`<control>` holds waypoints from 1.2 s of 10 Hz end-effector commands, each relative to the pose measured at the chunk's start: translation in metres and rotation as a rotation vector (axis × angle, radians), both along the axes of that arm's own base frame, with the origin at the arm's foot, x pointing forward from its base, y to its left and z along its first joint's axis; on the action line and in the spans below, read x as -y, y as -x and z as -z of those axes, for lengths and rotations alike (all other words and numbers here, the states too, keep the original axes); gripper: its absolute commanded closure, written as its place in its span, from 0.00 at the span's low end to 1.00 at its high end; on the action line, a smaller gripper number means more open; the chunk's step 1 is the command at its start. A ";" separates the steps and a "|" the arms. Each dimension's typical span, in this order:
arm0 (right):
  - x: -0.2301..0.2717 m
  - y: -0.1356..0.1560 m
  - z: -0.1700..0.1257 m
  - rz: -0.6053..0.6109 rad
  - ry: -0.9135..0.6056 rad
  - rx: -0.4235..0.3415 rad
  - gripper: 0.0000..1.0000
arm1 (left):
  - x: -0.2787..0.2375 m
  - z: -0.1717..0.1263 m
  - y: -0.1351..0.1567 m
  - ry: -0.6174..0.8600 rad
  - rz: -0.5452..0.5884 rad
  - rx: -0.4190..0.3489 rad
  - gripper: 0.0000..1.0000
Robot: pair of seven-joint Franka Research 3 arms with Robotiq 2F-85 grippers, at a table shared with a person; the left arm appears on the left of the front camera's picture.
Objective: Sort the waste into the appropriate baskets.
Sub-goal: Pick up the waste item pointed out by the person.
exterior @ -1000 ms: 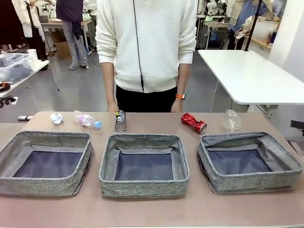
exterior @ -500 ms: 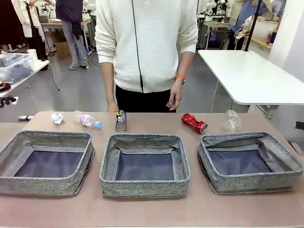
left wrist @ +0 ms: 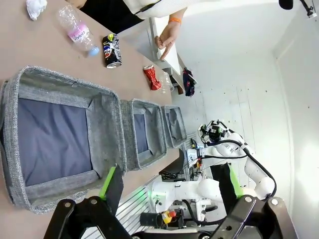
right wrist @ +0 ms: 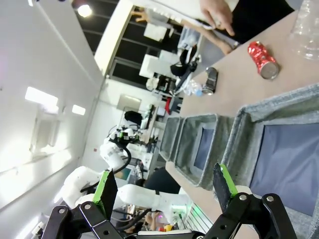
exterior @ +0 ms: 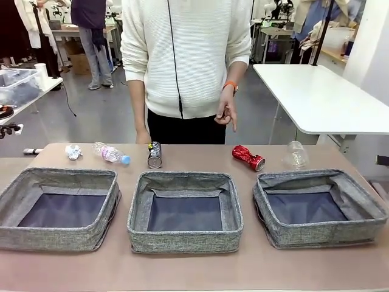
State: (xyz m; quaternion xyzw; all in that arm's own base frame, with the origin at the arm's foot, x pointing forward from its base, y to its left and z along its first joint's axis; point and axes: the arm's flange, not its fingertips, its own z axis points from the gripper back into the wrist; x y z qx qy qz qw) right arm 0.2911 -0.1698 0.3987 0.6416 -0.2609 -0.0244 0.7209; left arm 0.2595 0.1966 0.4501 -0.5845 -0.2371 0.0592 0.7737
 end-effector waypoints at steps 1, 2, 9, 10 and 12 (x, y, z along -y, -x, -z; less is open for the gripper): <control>0.000 -0.003 -0.001 0.006 -0.012 0.038 0.00 | 0.000 -0.001 -0.001 0.010 0.002 0.031 0.00; 0.000 -0.003 -0.001 0.006 -0.012 0.038 0.00 | 0.000 -0.001 -0.001 0.010 0.002 0.031 0.00; -0.128 -0.071 -0.078 -0.064 0.927 0.471 0.00 | 0.000 -0.001 -0.001 0.010 0.002 0.031 0.00; -0.166 -0.089 -0.086 -0.136 1.108 0.574 0.00 | 0.000 -0.001 -0.001 0.010 0.002 0.031 0.00; -0.207 -0.111 -0.080 -0.374 1.330 0.582 0.00 | 0.000 -0.001 -0.001 0.010 0.002 0.031 0.00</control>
